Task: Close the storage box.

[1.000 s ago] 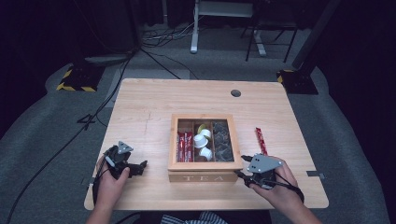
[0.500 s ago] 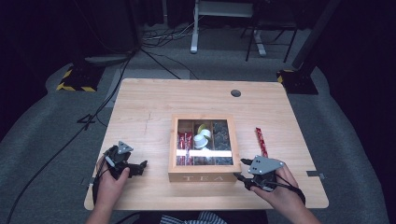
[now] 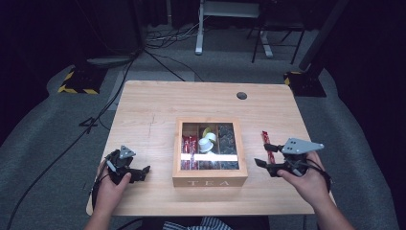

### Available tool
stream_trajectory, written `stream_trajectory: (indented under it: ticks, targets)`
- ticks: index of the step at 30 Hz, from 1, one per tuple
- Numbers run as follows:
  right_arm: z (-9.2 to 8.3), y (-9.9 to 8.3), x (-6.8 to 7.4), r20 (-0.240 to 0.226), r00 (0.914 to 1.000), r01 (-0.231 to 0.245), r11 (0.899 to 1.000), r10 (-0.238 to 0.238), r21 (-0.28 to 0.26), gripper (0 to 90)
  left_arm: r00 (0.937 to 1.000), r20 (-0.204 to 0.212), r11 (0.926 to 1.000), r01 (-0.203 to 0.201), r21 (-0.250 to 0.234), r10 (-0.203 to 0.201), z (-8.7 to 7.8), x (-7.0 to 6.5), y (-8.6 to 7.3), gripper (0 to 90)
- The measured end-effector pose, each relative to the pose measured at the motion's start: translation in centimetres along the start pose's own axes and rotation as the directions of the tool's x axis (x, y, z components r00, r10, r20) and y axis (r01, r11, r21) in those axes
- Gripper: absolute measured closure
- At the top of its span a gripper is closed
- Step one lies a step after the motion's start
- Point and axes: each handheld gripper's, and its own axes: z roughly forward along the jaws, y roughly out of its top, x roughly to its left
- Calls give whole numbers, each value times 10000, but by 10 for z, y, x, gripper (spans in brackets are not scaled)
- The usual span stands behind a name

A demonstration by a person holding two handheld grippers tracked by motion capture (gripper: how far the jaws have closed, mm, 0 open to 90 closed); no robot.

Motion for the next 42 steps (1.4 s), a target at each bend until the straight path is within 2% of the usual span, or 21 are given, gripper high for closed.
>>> stream_trajectory:
  ticks: [1,2,6,8,9,16,20,21,22,24,26,28,29,30,31,32,38,39,42]
  targets:
    - [-6,-3,-13,311,9991,-278,9996,279,-44,343,10000,14,10000,-25,-2,25,0,0,0,3]
    - [-9,-5,-20,499,9980,-378,9993,379,-42,340,10000,55,10000,-24,13,24,-1,1,0,3]
    - [-19,-15,-42,1061,9919,-685,9976,692,-107,327,9998,110,9999,-150,15,149,-1,2,-1,3]
    - [-21,-17,-47,1140,9904,-775,9969,782,-103,327,9997,135,9998,-201,21,200,-1,2,-1,3]
    - [-23,-23,-57,1294,9873,-919,9958,917,-46,318,9995,190,9997,-236,20,236,-1,3,-1,3]
    - [-26,-49,-91,2052,9686,-1574,9851,1404,689,294,9990,229,9993,-373,-34,374,-1,5,-1,3]
    - [-24,-67,-105,2551,9563,-1780,9767,1428,1202,276,9990,233,9993,-371,-22,372,-1,5,-1,3]
    - [-24,-67,-105,2551,9563,-1780,9767,1428,1202,276,9990,233,9993,-371,-22,372,-1,5,-1,3]
    - [-23,-77,-111,2563,9551,-1884,9722,1484,1390,271,9990,232,9993,-372,-21,373,-1,5,-1,3]
    - [-22,-82,-114,2580,9534,-1979,9697,1564,1435,268,9990,232,9993,-375,-20,375,-1,5,-1,3]
    - [-19,-94,-119,2686,9472,-2202,9643,1752,1473,265,9990,231,9993,-374,-22,374,-1,5,-1,3]
    - [-15,-107,-125,2646,9504,-2186,9561,1634,1950,271,9990,254,9993,-367,-14,368,-1,5,-2,3]
    - [-15,-111,-126,2738,9456,-2309,9554,1758,1839,269,9990,258,9993,-372,-9,372,-2,5,-2,3]
    - [-15,-111,-126,2738,9456,-2309,9554,1758,1839,269,9990,258,9993,-372,-9,372,-2,5,-2,3]
    - [-14,-117,-127,2686,9414,-2530,9539,2043,1613,269,9990,255,9993,-371,-15,372,-1,5,-2,3]
    - [-13,-119,-127,2676,9397,-2599,9534,2131,1534,269,9990,255,9993,-376,-11,376,-1,5,-2,3]
    - [-4,-134,-124,2713,9400,-2599,9495,2071,1756,268,9990,253,9993,-374,-12,374,-1,5,-2,2]
    - [-1,-137,-123,2750,9383,-2609,9512,2097,1649,225,9990,249,9993,-375,-14,375,-1,5,-2,3]
    - [0,-138,-122,2825,9347,-2653,9523,2156,1509,213,9990,252,9993,-377,-15,377,-1,5,-2,3]
